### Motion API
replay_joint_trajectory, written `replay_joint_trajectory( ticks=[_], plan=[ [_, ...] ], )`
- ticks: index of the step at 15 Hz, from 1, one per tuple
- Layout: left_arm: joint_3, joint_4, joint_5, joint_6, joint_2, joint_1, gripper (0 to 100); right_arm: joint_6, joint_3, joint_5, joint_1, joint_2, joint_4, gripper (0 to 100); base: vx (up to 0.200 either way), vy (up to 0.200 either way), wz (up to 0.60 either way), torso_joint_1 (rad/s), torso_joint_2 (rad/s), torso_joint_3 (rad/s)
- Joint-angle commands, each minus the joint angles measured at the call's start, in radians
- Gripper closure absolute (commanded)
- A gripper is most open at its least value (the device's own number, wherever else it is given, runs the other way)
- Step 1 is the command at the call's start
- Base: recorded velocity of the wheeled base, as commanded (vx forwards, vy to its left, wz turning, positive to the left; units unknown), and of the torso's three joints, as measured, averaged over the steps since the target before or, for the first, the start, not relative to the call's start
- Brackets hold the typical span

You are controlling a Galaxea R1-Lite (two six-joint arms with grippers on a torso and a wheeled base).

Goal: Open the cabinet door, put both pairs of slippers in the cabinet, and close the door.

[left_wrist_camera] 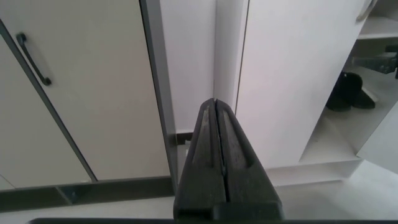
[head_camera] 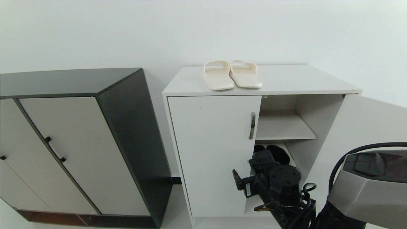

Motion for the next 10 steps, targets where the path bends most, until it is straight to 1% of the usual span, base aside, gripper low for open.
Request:
replay_joint_trajectory(
  ticks=[1,5,10],
  plan=[
    [0.0,0.0,0.0,0.0,0.001,-0.001,100,0.0,0.0,0.0,0.001,0.002,0.0,0,0.0,0.0,0.0,0.144,-0.47,-0.315],
    [0.0,0.0,0.0,0.0,0.001,-0.001,100,0.0,0.0,0.0,0.001,0.006,-0.003,0,0.0,0.0,0.0,0.165,-0.48,-0.316],
    [0.0,0.0,0.0,0.0,0.001,-0.001,100,0.0,0.0,0.0,0.001,0.008,-0.003,0,0.0,0.0,0.0,0.195,-0.51,-0.309]
  ],
)
